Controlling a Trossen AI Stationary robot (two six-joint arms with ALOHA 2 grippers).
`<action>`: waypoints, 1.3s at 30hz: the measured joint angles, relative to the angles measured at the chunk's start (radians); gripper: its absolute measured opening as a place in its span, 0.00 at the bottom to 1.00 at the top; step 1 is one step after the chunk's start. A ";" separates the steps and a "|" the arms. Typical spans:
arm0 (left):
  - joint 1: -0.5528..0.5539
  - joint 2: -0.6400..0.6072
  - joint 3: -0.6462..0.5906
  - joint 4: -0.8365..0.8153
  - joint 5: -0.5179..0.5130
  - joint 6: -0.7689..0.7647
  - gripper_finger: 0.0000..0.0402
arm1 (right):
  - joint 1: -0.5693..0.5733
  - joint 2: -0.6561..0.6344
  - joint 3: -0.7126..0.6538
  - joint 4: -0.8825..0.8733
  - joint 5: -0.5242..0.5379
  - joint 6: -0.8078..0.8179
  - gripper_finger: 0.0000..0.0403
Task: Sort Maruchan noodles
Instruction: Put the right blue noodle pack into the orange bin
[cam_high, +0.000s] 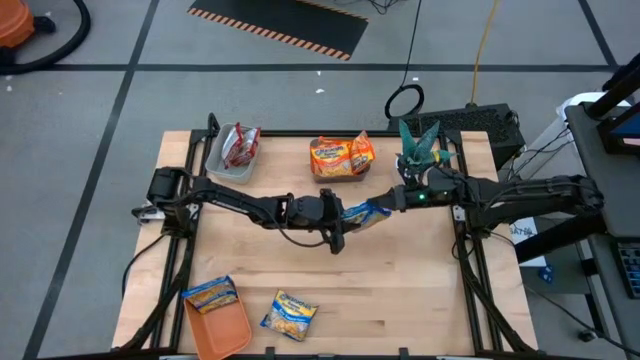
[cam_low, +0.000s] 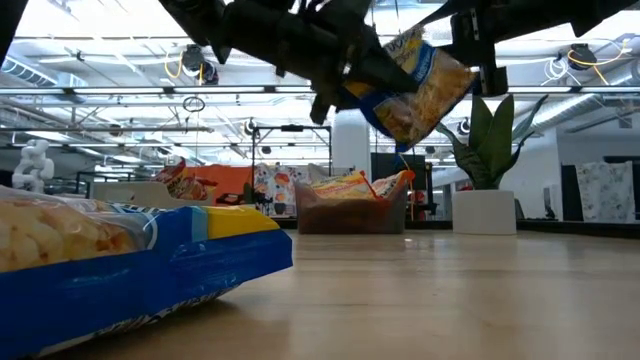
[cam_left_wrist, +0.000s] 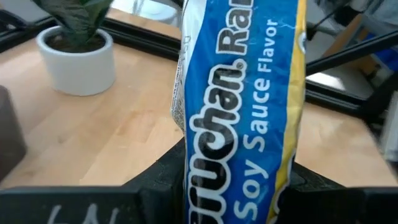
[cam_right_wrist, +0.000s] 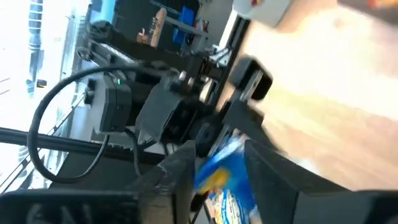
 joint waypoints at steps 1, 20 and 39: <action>-0.002 -0.004 0.000 -0.002 0.009 -0.001 0.33 | -0.007 -0.008 0.000 -0.001 0.002 -0.009 0.33; -0.154 -0.407 0.001 -0.603 0.000 -0.185 0.33 | -0.195 -0.168 -0.001 -0.028 -0.469 -0.225 0.36; -0.638 -0.566 0.001 -1.010 0.047 -0.791 0.33 | -0.195 -0.164 -0.001 -0.087 -0.301 -0.181 0.36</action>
